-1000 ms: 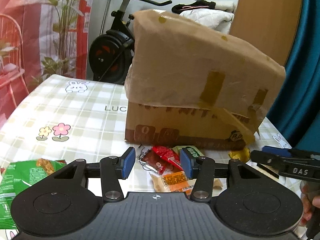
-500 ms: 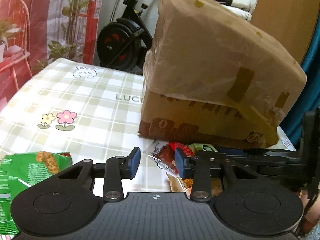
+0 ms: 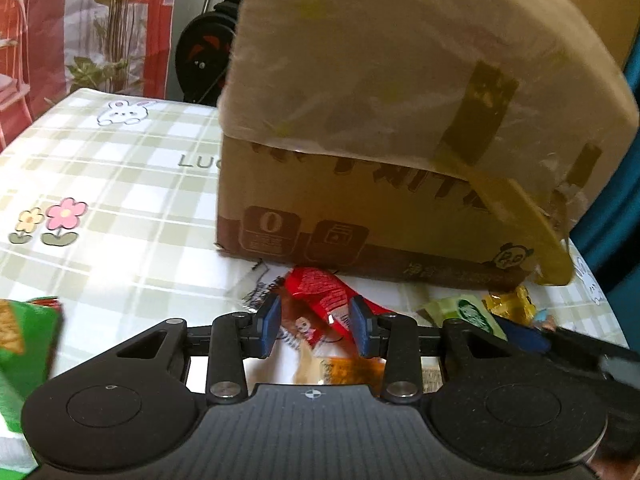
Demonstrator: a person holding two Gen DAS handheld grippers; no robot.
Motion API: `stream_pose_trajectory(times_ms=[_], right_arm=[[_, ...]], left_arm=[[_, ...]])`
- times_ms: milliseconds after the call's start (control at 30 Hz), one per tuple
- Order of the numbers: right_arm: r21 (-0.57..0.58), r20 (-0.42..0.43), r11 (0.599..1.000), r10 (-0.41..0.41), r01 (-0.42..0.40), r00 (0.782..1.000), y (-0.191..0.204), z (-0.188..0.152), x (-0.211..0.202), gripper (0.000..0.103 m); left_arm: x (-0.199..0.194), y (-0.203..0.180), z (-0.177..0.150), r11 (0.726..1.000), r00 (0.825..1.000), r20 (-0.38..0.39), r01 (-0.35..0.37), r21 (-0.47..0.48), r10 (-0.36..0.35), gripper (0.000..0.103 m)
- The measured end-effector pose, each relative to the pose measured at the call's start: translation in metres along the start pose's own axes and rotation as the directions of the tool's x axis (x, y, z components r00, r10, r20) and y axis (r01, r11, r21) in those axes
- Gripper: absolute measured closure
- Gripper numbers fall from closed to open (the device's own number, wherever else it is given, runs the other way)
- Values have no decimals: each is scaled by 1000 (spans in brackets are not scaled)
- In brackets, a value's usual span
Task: Organize snacks
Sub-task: 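Lower the left tool onto a red wrapper while the right tool reaches the green pastry packet, then close the left gripper on the red wrapper while the right gripper closes on the green packet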
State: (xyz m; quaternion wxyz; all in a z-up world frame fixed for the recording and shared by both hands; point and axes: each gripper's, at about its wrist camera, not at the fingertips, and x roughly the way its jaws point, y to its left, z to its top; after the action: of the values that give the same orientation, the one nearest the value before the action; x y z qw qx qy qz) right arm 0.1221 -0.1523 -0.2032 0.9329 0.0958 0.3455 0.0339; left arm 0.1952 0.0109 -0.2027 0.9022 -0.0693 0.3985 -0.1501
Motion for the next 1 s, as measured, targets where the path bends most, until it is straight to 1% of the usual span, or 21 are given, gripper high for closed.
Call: stream_pose_trajectory(times_ms=[167, 333, 400, 433, 467, 533, 600, 833, 867, 1000], right_arm=[[10, 28, 1000, 6, -7, 1000, -6, -3, -3, 66], [9, 30, 1000, 19, -20, 999, -9, -4, -6, 66], [13, 32, 1000, 22, -22, 999, -12, -4, -12, 66], [15, 34, 1000, 24, -24, 999, -12, -4, -14, 66], [18, 37, 999, 27, -28, 999, -11, -4, -15, 66], [21, 47, 999, 34, -35, 998, -10, -4, -19, 66], [23, 54, 999, 38, -39, 998, -9, -4, -25, 66], [13, 91, 998, 65, -66, 994, 3, 0, -43, 66], [7, 98, 997, 71, -72, 993, 5, 1, -47, 66], [-14, 135, 995, 101, -100, 986, 16, 5, -64, 66]], left_arm=[[17, -9, 1, 998, 999, -15, -51, 20, 52, 63], [25, -21, 2, 994, 995, 20, -101, 31, 101, 63], [25, -24, 2, 994, 994, 29, -104, 37, 103, 66], [23, -24, 0, 995, 995, 34, -94, 44, 93, 76], [19, -25, -1, 995, 996, 45, -85, 51, 83, 77], [10, -26, -5, 992, 994, 67, -96, 79, 91, 80], [-1, -26, -8, 992, 992, 90, -97, 85, 90, 82], [-48, -19, -12, 993, 984, 167, -83, 85, 68, 82], [-49, -21, -9, 993, 982, 176, -81, 82, 65, 82], [-72, -25, -11, 995, 974, 218, -72, 75, 55, 82]])
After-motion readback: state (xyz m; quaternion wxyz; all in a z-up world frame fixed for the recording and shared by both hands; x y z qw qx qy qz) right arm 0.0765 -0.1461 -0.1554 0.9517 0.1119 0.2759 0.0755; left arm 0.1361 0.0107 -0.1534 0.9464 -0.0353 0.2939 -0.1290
